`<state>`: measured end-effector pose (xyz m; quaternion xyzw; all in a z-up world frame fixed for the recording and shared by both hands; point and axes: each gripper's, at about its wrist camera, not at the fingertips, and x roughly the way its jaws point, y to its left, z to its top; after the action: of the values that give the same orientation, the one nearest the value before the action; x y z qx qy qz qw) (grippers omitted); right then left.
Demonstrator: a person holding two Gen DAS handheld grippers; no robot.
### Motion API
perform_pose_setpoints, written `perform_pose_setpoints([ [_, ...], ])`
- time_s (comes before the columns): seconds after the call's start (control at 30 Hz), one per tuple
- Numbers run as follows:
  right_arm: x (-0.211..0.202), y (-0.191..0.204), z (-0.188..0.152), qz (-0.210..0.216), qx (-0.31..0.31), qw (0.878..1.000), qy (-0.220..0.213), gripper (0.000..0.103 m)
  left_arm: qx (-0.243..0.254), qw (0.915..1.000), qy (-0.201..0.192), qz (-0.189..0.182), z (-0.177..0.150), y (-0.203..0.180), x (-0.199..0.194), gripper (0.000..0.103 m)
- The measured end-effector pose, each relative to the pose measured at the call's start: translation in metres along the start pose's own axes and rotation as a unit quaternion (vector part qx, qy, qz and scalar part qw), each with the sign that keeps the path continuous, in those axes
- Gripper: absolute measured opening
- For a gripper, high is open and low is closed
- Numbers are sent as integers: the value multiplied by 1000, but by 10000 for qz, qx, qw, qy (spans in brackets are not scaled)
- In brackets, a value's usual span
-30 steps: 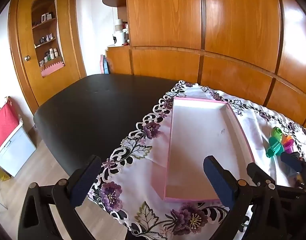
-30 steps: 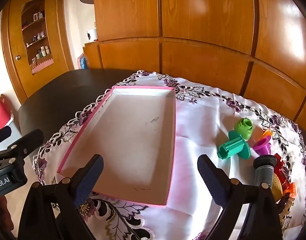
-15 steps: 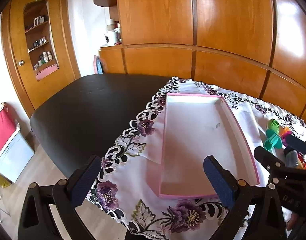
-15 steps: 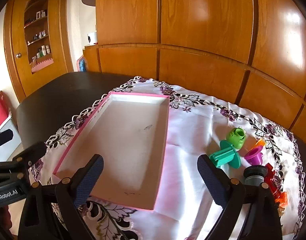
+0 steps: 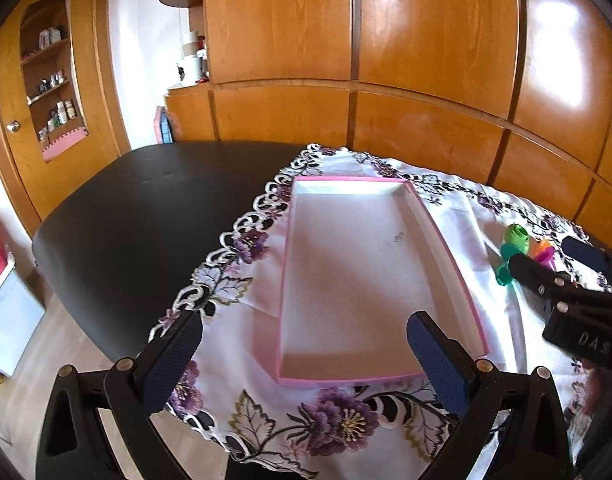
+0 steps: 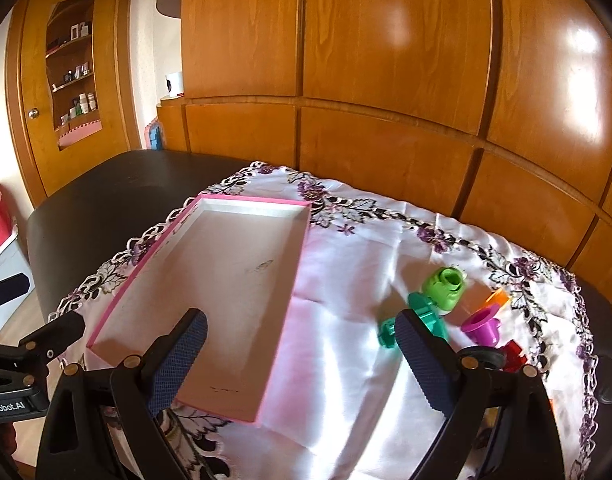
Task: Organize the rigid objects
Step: 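Move both tools toward the toys lying beside the tray, then grasp the teal spool-shaped piece with the left tool while the right tool reaches toward the magenta funnel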
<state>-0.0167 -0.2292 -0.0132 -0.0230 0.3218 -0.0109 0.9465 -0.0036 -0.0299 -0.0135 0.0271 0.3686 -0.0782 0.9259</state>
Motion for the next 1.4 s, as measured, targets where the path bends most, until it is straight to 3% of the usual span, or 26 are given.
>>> perform_pose_setpoints([
  [0.5,-15,-86,10,-648,368,9971,-169,96,591,9980,54,-227,-6,-28,4,103],
  [0.9,-16,-211,-15,-1490,1427,9780,-322,96,1091,9922,233,-566,-4,-62,13,103],
  [1.0,-11,-241,-35,-1528,1984,9678,-258,96,1176,9901,314,-704,-2,-71,18,103],
  [1.07,-4,-259,-43,-1373,2449,9598,-46,96,1236,9891,287,-742,-1,-78,21,103],
  [1.13,-6,-270,-46,-1210,2752,9537,-113,96,1305,9873,242,-872,3,-87,23,103],
  [1.33,-11,-272,-50,-1100,2928,9497,-123,97,1510,9793,164,-1338,18,-117,31,103],
  [1.4,-11,-270,-49,-1116,2879,9511,-116,97,1678,9752,353,-1403,21,-130,39,103],
])
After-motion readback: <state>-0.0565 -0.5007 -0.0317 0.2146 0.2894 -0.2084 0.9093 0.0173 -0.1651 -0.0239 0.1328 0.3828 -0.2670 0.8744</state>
